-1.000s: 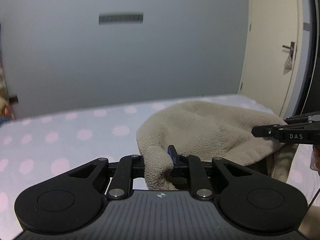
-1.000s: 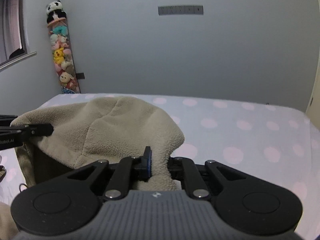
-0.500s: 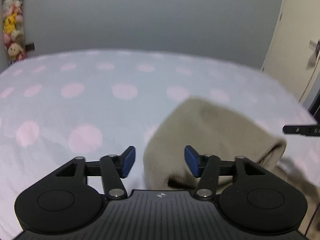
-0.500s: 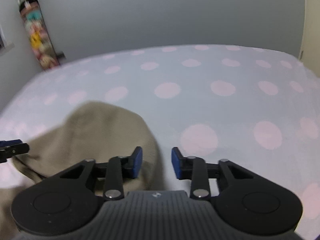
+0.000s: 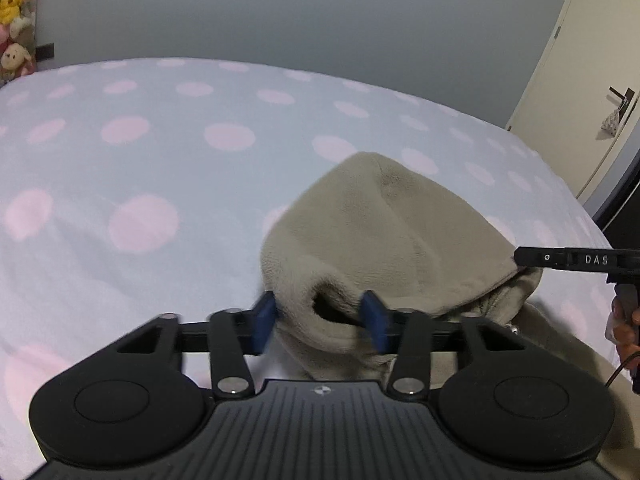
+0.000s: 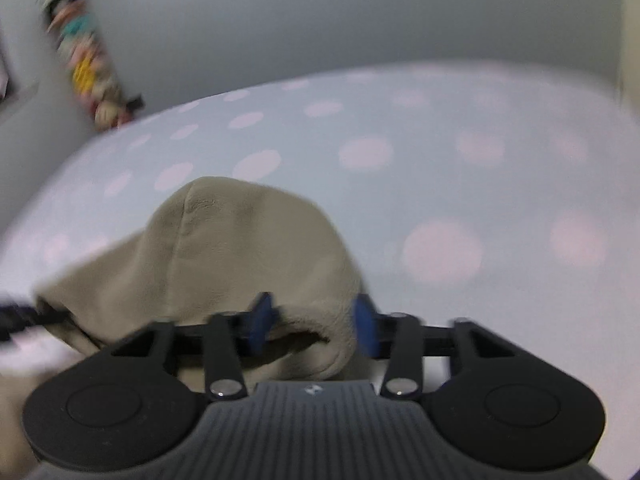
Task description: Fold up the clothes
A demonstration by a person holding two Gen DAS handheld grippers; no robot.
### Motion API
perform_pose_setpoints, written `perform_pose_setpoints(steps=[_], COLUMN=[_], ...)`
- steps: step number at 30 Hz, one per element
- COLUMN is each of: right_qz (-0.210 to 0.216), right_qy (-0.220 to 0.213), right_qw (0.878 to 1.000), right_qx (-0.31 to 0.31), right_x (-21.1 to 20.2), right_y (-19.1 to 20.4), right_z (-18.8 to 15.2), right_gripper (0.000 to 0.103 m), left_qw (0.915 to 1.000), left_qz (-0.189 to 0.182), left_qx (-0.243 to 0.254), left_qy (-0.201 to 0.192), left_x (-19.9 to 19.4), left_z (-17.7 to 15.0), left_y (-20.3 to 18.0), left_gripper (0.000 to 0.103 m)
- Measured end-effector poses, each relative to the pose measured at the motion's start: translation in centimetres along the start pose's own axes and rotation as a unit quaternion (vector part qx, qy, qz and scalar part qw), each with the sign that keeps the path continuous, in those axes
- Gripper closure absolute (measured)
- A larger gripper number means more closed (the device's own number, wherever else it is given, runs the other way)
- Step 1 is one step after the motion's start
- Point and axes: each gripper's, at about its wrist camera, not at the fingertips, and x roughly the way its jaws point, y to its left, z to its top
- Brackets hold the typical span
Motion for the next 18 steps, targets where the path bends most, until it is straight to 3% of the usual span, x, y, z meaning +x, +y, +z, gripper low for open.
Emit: perform_pose_setpoints(steps=[2, 5, 8, 9, 13, 16, 18], right_qz=[0.001, 0.003, 0.005, -0.002, -0.025, -0.023, -0.015], right_qy=[-0.013, -0.033, -0.040, -0.025, 0.032, 0.023, 0.020], right_qw=[1.000, 0.998, 0.997, 0.997, 0.995, 0.996, 0.995], right_qx=[0.019, 0.048, 0.070, 0.067, 0.086, 0.084, 0.099], right_x=[-0.7, -1.7, -2.2, -1.6, 1.3, 1.5, 0.9], right_y=[-0.7, -1.7, -2.7, -2.9, -4.0, -3.7, -4.4], right_z=[-0.1, -0.4, -0.8, -1.3, -4.0, -4.9, -5.1], right_gripper=[0.082, 0.084, 0.084, 0.084, 0.084, 0.083, 0.077], left_qw=[0.9999, 0.9984, 0.9994, 0.9997, 0.9995, 0.9984, 0.9983], left_qz=[-0.004, -0.027, -0.016, -0.009, 0.020, 0.036, 0.033], left_qx=[0.005, 0.009, 0.014, 0.013, 0.013, 0.007, -0.021], left_qy=[-0.014, -0.049, -0.029, -0.019, 0.020, 0.043, 0.044], left_x=[0.0, -1.0, -0.1, 0.3, 1.9, 2.8, 2.5], left_z=[0.1, 0.7, 0.2, -0.2, -1.8, -2.7, -2.5], left_y=[-0.4, -0.9, -0.7, -0.4, 0.7, 1.5, 2.5], left_gripper=[0.077, 0.082, 0.083, 0.089, 0.084, 0.073, 0.065])
